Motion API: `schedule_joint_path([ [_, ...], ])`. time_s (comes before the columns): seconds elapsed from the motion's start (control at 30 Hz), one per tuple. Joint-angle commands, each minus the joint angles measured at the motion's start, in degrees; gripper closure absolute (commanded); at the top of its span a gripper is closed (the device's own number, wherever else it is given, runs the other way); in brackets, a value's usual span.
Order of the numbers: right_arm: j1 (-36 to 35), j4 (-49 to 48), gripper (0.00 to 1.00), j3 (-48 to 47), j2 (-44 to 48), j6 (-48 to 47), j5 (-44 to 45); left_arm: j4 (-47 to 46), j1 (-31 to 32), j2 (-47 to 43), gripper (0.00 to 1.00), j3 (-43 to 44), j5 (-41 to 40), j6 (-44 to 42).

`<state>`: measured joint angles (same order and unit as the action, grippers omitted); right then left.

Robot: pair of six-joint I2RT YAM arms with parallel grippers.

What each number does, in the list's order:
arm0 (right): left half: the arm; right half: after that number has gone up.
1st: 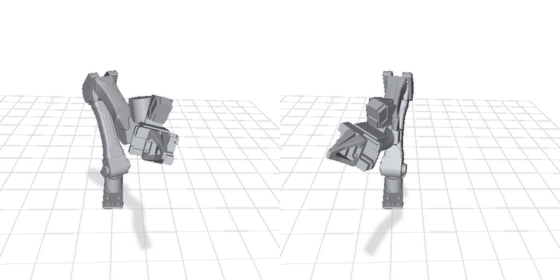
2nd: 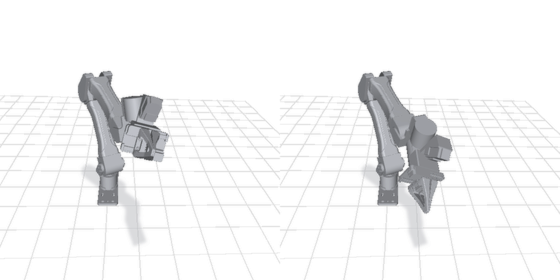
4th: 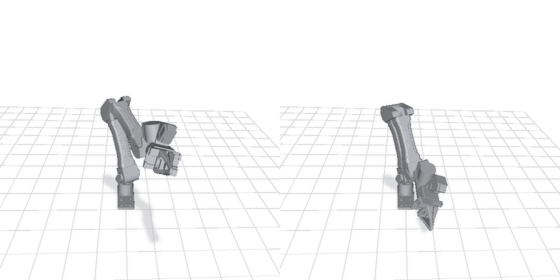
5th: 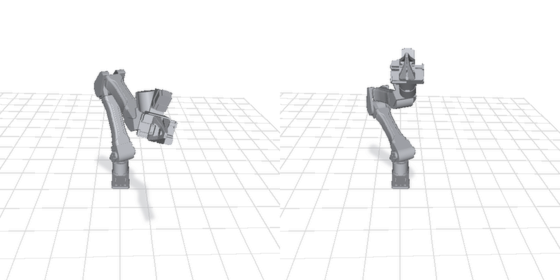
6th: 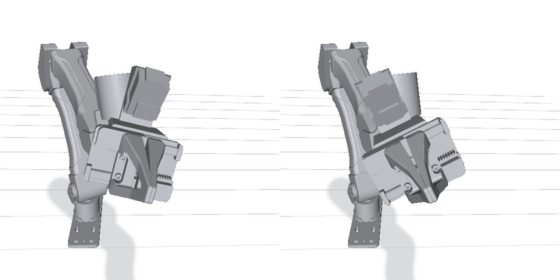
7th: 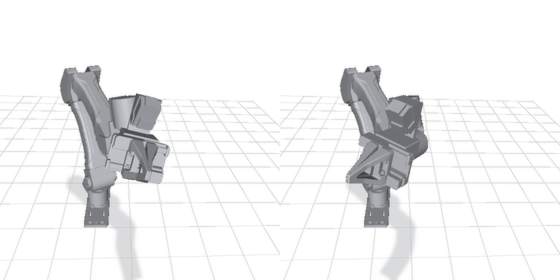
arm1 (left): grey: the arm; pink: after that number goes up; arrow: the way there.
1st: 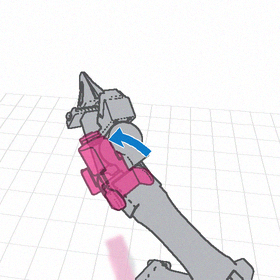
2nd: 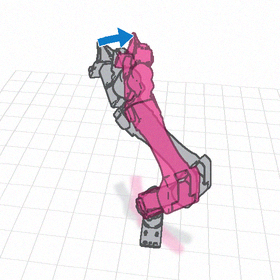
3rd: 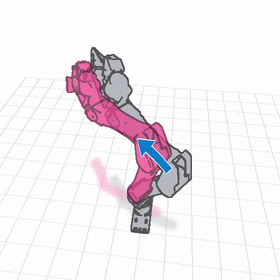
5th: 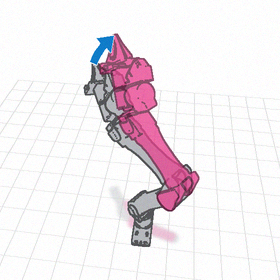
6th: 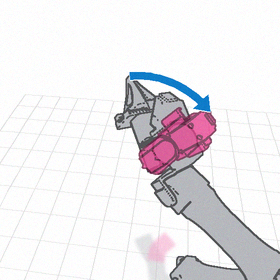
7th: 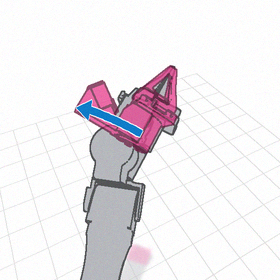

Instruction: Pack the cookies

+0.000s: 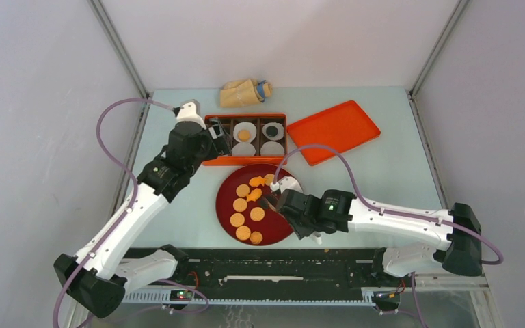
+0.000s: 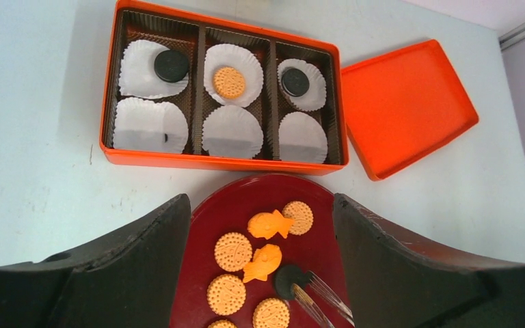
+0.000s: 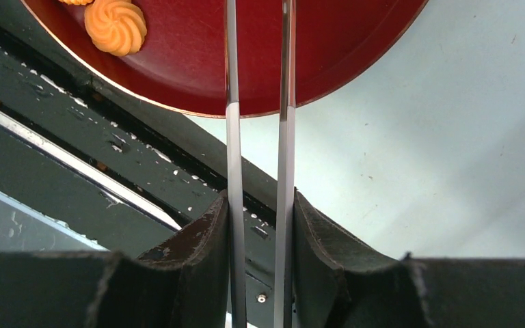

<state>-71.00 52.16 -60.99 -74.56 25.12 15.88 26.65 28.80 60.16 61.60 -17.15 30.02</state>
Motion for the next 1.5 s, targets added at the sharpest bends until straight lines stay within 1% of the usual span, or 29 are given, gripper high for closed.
schedule_joint_path([
  [0.0,-0.78,-3.3,0.68,1.08,1.7,4.03,2.37,-2.4,-0.23,-2.62,0.19,-1.51,1.58,1.06],
  [0.17,-0.63,-6.0,0.67,1.3,-0.74,3.85,1.89,-2.48,-0.23,-3.58,0.19,-2.35,1.73,1.13],
  [0.43,-0.39,-6.39,0.67,0.11,-1.56,3.82,-2.56,-2.48,-0.23,-4.79,0.19,-2.97,0.97,0.79],
  [0.57,0.63,-9.35,0.67,-0.61,-4.37,1.48,-4.35,-2.35,-0.28,-5.07,0.19,-3.49,0.53,0.34],
  [0.73,3.56,-10.9,0.68,-4.09,-8.9,-2.66,-3.06,-1.33,-0.32,-6.22,0.18,-3.71,-1.68,-1.2],
  [0.87,4.73,-10.28,0.68,-5.47,-8.04,-3.67,-2.8,-0.33,-0.32,-6.8,0.18,-3.1,-2.47,-1.58],
  [1.03,3.59,-6.06,0.68,-5.5,-4.97,-2.52,-2.01,-0.29,-0.34,-7.42,0.18,-3.03,-1.87,-1.05],
  [1.1,2.9,-5.3,0.66,-5.41,-4.03,-1.96,-1.94,-0.27,-0.37,-7.35,0.18,-2.9,-1.33,-0.83],
  [1.2,2.61,-5.03,0.61,-5.14,-3.7,-0.95,-3.42,-0.28,-0.32,-7.4,0.18,-2.78,-0.78,-0.67],
  [1.23,2.53,-5.02,0.58,-5.12,-3.97,-0.79,-4.18,-0.29,-0.33,-7.47,0.18,-2.88,-0.65,-0.6],
  [1.27,2.43,-4.94,0.52,-5.18,-4.27,-0.74,-4.61,-0.29,-0.33,-7.64,0.18,-2.97,-0.55,-0.53],
  [1.33,2.13,-4.73,0.47,-5.16,-4.8,-0.47,-4.92,-0.28,-0.35,-8.13,0.18,-3.18,-0.43,-0.46],
  [1.47,1.7,-4.52,0.45,-5.11,-5.67,-0.21,-5.24,-0.29,-0.33,-9.31,0.18,-3.88,-0.34,-0.25],
])
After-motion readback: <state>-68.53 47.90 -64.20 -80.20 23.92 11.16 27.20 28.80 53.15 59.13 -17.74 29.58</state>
